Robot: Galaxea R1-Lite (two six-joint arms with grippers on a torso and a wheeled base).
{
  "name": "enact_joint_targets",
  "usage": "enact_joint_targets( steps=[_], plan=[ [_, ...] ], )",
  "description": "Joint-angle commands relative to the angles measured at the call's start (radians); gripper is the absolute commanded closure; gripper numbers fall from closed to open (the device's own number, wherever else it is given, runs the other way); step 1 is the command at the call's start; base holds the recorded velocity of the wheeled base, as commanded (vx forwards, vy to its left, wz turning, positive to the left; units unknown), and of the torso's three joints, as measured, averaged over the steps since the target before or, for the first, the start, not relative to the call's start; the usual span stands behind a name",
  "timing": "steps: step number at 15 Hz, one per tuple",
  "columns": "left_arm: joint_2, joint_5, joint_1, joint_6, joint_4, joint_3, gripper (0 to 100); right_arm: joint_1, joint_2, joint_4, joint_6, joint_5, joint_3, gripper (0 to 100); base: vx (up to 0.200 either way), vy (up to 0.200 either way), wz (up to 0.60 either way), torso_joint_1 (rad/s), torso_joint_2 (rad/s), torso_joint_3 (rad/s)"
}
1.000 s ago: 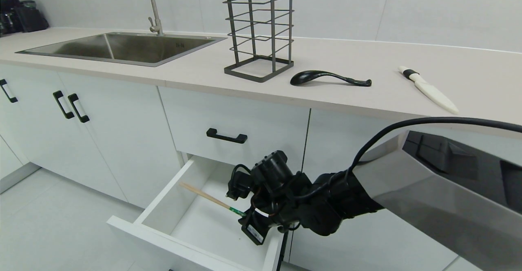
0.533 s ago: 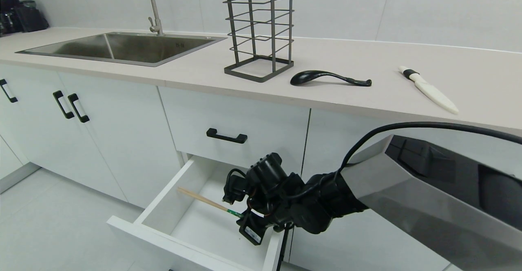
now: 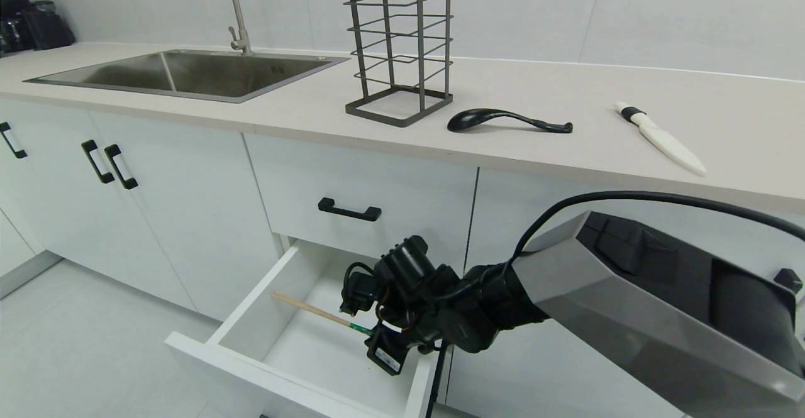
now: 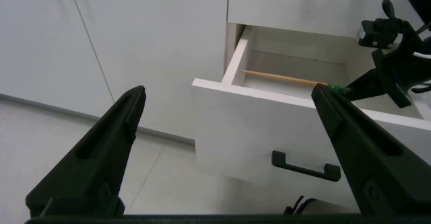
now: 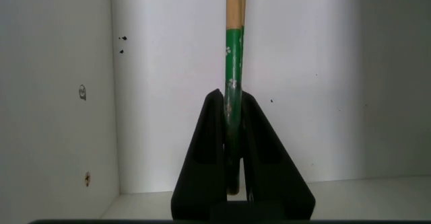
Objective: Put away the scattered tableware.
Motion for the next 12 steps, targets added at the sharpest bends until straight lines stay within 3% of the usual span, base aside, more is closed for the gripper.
enact_joint_targets(
  steps=[1, 12],
  plan=[
    [0.001, 0.0, 0.0, 0.0, 0.0, 0.0, 0, 0.002, 0.028, -0.004, 0.0, 0.002, -0.03, 100, 0.0, 0.0, 0.0, 0.0, 0.0, 0.0],
    [0.001, 0.0, 0.0, 0.0, 0.0, 0.0, 0, 0.007, 0.084, 0.018, -0.005, -0.001, -0.099, 100, 0.0, 0.0, 0.0, 0.0, 0.0, 0.0]
  ],
)
